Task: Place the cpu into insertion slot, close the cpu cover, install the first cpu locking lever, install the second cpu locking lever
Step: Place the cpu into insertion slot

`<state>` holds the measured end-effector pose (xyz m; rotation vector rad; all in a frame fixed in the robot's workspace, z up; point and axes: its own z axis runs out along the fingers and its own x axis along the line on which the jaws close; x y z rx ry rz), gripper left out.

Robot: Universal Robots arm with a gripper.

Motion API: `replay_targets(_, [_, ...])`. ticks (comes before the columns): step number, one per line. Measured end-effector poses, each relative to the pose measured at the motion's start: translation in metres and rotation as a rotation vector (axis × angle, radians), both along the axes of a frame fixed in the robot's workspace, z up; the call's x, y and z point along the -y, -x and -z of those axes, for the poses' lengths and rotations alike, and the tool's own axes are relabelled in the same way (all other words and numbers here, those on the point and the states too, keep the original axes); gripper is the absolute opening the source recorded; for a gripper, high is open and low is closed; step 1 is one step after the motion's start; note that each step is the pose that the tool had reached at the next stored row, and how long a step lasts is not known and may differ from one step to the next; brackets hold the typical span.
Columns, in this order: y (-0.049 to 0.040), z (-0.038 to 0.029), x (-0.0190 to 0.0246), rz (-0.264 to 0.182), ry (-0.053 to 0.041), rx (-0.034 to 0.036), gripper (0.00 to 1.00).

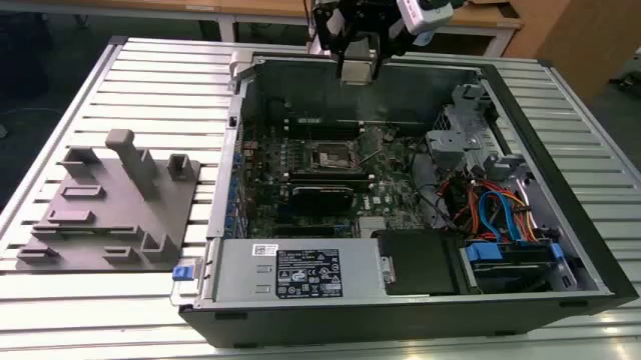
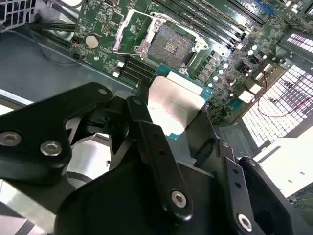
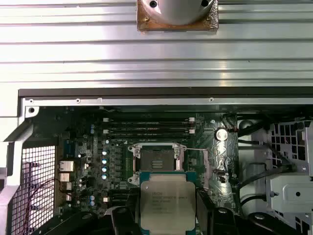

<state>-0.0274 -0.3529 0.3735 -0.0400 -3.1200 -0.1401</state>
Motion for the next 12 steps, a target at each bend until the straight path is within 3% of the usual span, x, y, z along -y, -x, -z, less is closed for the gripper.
replay_targets(12, [0.0000, 0.0000, 0.0000, 0.000, 0.0000, 0.0000, 0.54])
